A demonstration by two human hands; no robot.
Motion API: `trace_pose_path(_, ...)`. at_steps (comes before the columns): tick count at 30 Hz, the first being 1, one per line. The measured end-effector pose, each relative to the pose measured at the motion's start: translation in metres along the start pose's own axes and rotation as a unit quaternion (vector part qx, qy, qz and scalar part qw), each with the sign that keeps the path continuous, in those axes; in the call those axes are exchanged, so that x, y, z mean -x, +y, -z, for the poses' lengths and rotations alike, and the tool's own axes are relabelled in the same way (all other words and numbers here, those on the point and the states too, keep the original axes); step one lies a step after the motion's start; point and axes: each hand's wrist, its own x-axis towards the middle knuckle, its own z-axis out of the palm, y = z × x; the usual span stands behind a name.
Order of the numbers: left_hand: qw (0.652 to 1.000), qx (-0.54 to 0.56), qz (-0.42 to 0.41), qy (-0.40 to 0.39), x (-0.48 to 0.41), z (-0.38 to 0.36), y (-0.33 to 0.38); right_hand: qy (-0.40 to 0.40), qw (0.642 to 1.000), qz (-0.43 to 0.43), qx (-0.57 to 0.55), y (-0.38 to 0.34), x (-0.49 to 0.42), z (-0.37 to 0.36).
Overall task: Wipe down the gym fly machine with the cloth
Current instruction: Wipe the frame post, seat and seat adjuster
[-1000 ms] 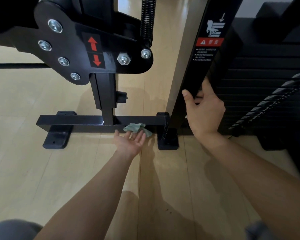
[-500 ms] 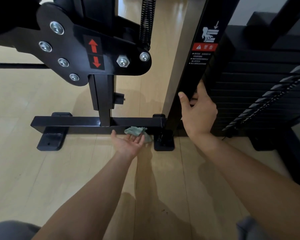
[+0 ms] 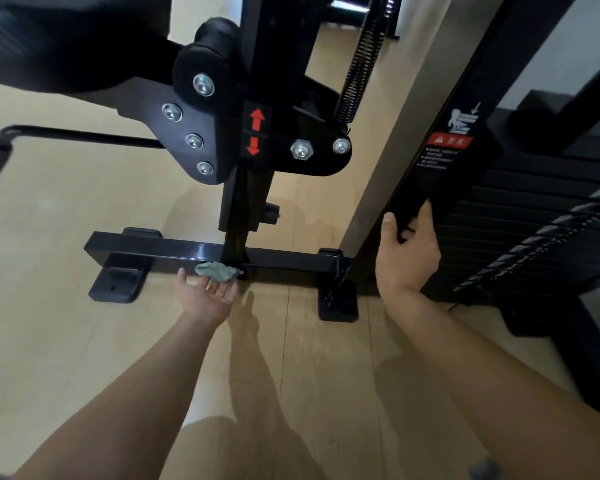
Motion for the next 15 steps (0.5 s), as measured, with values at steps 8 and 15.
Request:
trace_pose_path(8, 0.995, -0.012, 0.083, -0.055, 0.017, -0.019, -0.038, 0.026, 0.996, -0.067, -0.048, -0.007, 0.022, -0.025)
trace_pose_path(15, 0.999, 0.016, 0.032, -0.021, 0.007, -0.009, 0.01, -0.063, 0.989, -0.107, -0.077, -0.037, 0.078, -0.061)
